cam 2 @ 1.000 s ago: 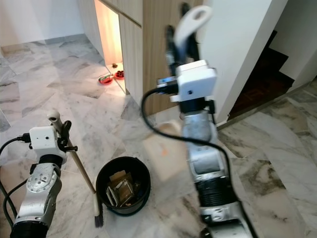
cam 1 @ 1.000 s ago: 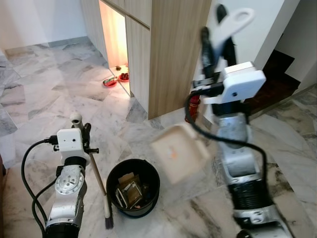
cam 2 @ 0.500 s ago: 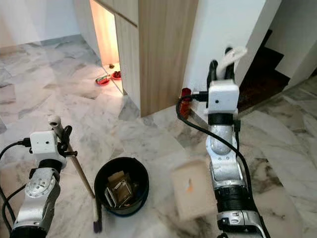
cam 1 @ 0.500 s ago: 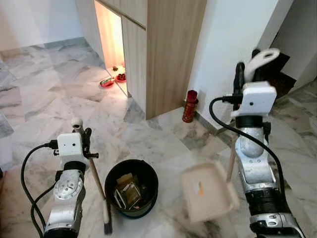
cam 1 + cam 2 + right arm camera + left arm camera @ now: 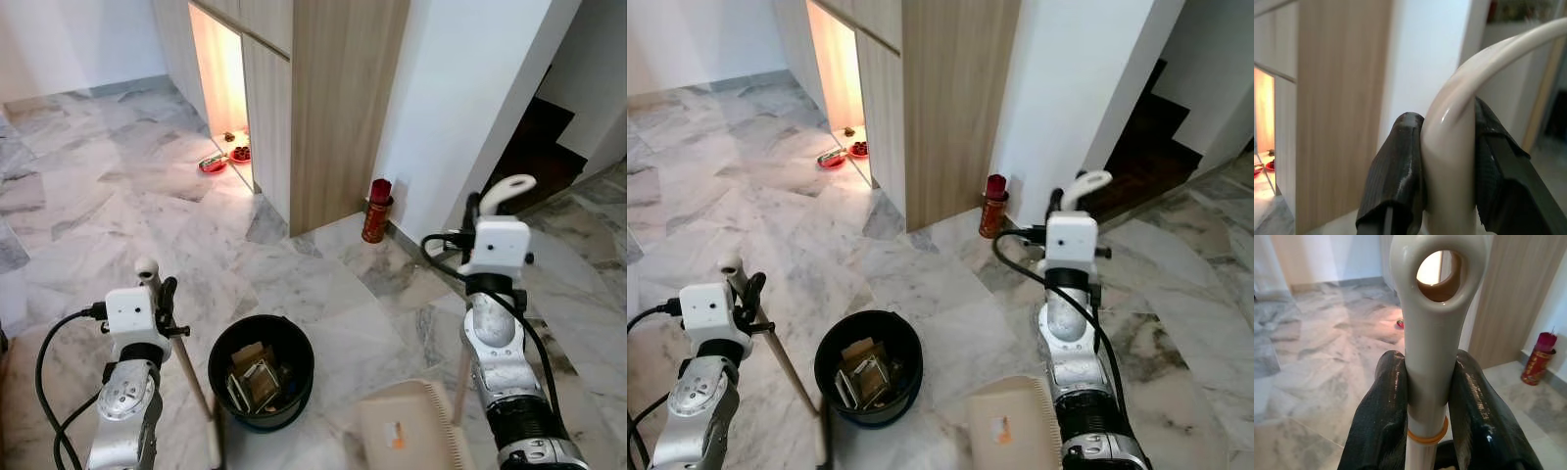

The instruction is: Sweep floor

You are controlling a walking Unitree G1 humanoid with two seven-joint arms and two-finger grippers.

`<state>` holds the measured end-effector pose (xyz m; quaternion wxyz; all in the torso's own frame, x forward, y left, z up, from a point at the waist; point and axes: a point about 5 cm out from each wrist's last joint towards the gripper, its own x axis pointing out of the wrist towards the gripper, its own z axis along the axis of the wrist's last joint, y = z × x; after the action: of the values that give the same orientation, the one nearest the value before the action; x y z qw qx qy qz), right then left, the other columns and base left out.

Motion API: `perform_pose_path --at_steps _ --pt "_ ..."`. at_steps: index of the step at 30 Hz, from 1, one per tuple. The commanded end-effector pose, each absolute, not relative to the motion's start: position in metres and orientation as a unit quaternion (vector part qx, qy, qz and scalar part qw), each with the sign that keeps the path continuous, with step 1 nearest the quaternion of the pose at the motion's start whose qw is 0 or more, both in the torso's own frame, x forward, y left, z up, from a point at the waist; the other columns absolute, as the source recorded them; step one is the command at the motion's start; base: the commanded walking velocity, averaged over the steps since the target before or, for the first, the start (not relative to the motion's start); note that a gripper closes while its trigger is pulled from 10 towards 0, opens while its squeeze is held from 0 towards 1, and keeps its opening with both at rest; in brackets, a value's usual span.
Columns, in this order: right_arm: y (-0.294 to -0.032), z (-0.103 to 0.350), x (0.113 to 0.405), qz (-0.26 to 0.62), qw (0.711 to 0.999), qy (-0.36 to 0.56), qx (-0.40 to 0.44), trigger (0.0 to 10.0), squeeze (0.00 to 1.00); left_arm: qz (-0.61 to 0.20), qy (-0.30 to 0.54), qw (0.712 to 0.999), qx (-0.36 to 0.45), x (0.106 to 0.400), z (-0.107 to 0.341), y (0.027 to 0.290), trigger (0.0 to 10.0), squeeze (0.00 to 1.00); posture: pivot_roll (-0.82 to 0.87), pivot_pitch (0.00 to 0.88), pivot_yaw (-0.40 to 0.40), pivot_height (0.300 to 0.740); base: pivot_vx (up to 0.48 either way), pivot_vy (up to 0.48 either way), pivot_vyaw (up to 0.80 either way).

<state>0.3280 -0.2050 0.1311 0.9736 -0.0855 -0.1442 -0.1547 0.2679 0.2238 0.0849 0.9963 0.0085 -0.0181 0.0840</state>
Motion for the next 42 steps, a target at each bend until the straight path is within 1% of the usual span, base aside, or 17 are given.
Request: perform_pose_path --at_steps 1,4,8,11,25,42 --pt "-0.210 0.136 0.329 -0.173 0.970 -0.157 -0.065 10.0 0.00 0.076 -0.033 0.997 0.005 0.270 0.091 0.223 10.0 0.00 0.06 0.000 -0.036 0.740 0.000 0.000 0.00" --pt "-0.217 0.128 0.327 -0.190 0.969 -0.139 -0.069 10.0 0.00 0.059 -0.029 0.998 -0.002 0.269 0.090 0.217 10.0 0.00 0.06 0.000 -0.037 0.740 0.000 0.000 0.00" --pt "-0.222 0.119 0.326 -0.211 0.969 -0.123 -0.031 10.0 0.00 0.050 -0.027 0.998 -0.009 0.268 0.089 0.214 10.0 0.00 0.06 0.000 -0.035 0.740 0.000 0.000 0.00" --pt "-0.223 0.114 0.324 -0.216 0.969 -0.116 -0.028 10.0 0.00 0.038 -0.023 0.999 -0.014 0.267 0.088 0.213 10.0 0.00 0.06 0.000 -0.029 0.740 0.000 0.000 0.00" --pt "-0.212 0.099 0.321 -0.200 0.975 -0.096 -0.015 10.0 0.00 0.009 -0.013 1.000 -0.010 0.272 0.088 0.207 10.0 0.00 0.05 0.000 -0.023 0.740 0.000 0.000 0.00" --pt "-0.202 0.099 0.325 -0.167 0.982 -0.093 -0.005 10.0 0.00 0.008 -0.012 1.000 -0.006 0.271 0.087 0.206 10.0 0.00 0.04 0.000 -0.028 0.740 0.000 0.000 0.00"
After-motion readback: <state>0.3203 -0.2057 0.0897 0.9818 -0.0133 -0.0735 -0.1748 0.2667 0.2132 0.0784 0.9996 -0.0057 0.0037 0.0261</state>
